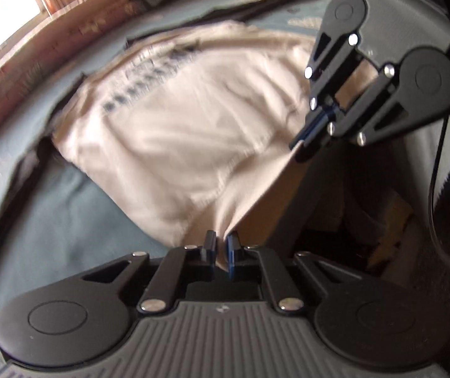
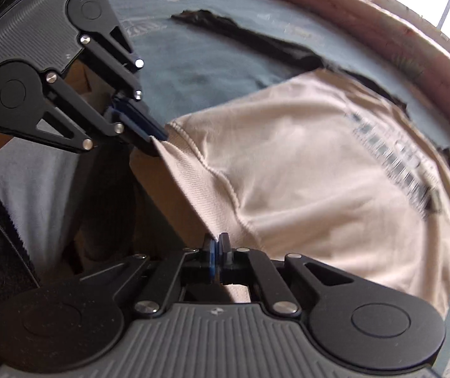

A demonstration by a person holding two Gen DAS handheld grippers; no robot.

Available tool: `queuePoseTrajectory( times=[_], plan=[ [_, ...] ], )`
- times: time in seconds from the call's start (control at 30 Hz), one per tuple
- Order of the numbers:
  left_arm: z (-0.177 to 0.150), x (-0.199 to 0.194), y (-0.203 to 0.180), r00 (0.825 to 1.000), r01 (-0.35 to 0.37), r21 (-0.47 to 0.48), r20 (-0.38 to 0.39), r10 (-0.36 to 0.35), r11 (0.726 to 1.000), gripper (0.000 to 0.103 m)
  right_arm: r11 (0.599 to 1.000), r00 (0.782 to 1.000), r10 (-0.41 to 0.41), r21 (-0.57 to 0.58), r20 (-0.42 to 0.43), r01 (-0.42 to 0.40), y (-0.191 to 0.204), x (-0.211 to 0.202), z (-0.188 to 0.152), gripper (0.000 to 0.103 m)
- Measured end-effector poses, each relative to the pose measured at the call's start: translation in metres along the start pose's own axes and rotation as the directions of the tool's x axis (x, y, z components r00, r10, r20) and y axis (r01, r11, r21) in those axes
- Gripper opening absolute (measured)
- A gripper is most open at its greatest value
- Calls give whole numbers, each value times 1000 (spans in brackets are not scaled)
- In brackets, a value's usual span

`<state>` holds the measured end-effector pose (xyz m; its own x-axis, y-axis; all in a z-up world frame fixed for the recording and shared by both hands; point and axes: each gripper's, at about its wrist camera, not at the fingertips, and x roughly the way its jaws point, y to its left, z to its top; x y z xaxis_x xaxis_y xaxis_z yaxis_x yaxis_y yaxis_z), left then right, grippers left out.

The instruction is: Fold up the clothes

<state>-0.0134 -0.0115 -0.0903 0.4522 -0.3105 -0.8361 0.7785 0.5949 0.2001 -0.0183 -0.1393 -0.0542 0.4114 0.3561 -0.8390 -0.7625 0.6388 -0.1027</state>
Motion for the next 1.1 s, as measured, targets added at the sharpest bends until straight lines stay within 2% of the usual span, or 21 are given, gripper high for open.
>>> queuePoseTrajectory(
  times=[0.1,0.2,0.27,0.33,0.4,0.5,0.6,0.67,0.73,0.8,0.83,0.9,0.97,1.03,1.1],
  plan=[
    [-9,-4,6,998,56,-46,-15,-56,997,6,996,997,59,71,-46,-56,-8,1,-9,5],
    [-6,-31,22,998,53,-82,25,-51,995,10,996,999,34,85,0,-34,-17,-26,-17,15],
    [9,-40,36,996,23,-114,86,-13,993,11,991,999,-1,133,51,-6,-33,-48,-18,18],
    [26,-46,49,989,-14,-146,146,35,989,11,981,994,-70,189,87,52,-55,-57,-16,24],
    [47,-34,57,981,-57,-151,176,84,987,11,963,985,-140,247,105,110,-76,-54,-15,35],
    [64,9,59,985,-81,-165,140,105,983,12,927,980,-185,345,77,147,-101,-29,-25,36],
    [51,43,60,998,-56,-224,28,64,973,13,885,982,-187,440,38,152,-110,-12,-50,36],
    [32,42,56,998,-51,-237,17,56,970,15,861,982,-183,490,43,138,-109,-16,-72,38],
    [16,36,56,998,-49,-251,13,54,967,19,832,983,-177,541,47,125,-109,-22,-92,51],
    [12,28,64,999,-52,-288,-23,47,956,19,795,985,-171,595,38,115,-114,-32,-106,53],
    [12,23,67,999,-54,-292,-22,49,955,18,782,985,-171,612,29,118,-116,-37,-110,53],
    [22,13,74,998,-46,-283,38,59,958,21,766,984,-178,631,23,123,-120,-48,-110,53],
    [39,11,84,994,-26,-306,97,59,952,36,757,976,-216,636,30,148,-127,-59,-102,53],
    [59,21,93,991,-24,-336,119,68,942,40,753,968,-246,638,47,161,-141,-66,-88,53],
    [72,39,102,990,8,-385,131,46,923,40,736,960,-268,660,77,152,-161,-68,-75,55]
  ],
)
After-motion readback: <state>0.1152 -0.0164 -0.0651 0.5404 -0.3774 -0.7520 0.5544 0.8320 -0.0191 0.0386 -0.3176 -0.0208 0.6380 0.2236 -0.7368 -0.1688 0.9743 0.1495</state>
